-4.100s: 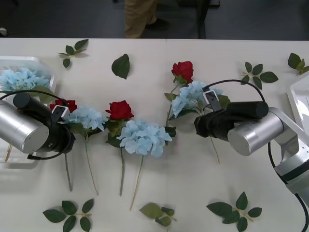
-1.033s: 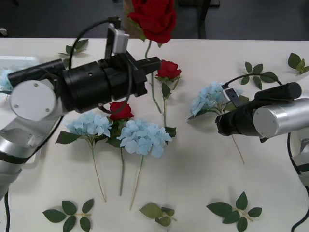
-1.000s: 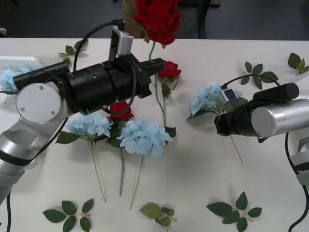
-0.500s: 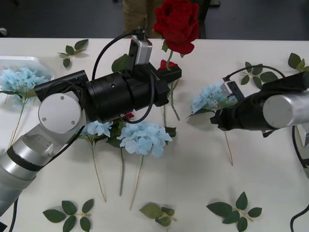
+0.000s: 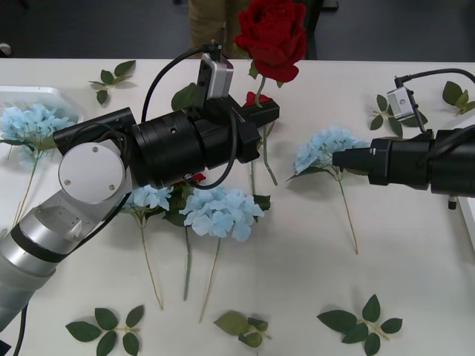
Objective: Place the red flowers into the right box and the blue flowers into the left box. If a person shows an open palm, hand one flower to the person first, then continue sorting.
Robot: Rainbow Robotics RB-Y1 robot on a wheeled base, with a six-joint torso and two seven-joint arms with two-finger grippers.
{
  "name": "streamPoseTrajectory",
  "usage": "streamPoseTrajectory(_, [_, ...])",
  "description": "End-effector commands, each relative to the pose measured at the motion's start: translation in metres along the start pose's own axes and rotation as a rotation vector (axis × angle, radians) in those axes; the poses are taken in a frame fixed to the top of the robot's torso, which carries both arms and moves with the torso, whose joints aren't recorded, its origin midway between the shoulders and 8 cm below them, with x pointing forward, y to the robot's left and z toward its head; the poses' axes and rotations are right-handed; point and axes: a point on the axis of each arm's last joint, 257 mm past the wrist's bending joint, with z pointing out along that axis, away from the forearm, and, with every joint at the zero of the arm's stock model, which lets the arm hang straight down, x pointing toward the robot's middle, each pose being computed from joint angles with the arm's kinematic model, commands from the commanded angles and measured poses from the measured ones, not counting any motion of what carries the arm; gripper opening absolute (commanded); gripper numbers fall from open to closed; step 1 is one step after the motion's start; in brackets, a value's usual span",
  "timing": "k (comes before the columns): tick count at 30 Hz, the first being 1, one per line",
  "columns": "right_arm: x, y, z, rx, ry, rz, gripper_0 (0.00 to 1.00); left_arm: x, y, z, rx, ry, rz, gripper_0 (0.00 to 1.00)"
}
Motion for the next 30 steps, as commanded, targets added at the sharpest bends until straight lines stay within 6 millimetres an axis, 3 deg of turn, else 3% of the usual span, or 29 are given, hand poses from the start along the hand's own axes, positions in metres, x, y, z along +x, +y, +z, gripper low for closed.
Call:
streamPoseTrajectory(1, [0.017,0.023,0.013,-0.058,0.001,-0.141,0.54,-0.024,-0.004,0.007,0.017,-0.034,0.038,0.0])
streamPoseTrajectory(6, [0.028,0.02,0.037,-0.033,-0.05,-0.241,0.54,-0.024,-0.004,0.007,0.017,-0.034,0.038,0.0])
streamPoseTrajectory(14, [0.031,0.042,0.059,-0.082,-0.12,-0.278,0.54,-0.024,-0.004,0.007,0.017,-0.034,0.038,0.0])
streamPoseTrajectory(22, [0.005,0.09,0.088,-0.179,-0.238,-0.343,0.54,-0.024,-0.004,0.007,0.018,-0.033,0.038,0.0])
streamPoseTrajectory(30, [-0.023,0.102,0.104,-0.165,-0.343,-0.377,0.56,-0.023,-0.004,0.007,0.018,-0.034,0.037,0.0])
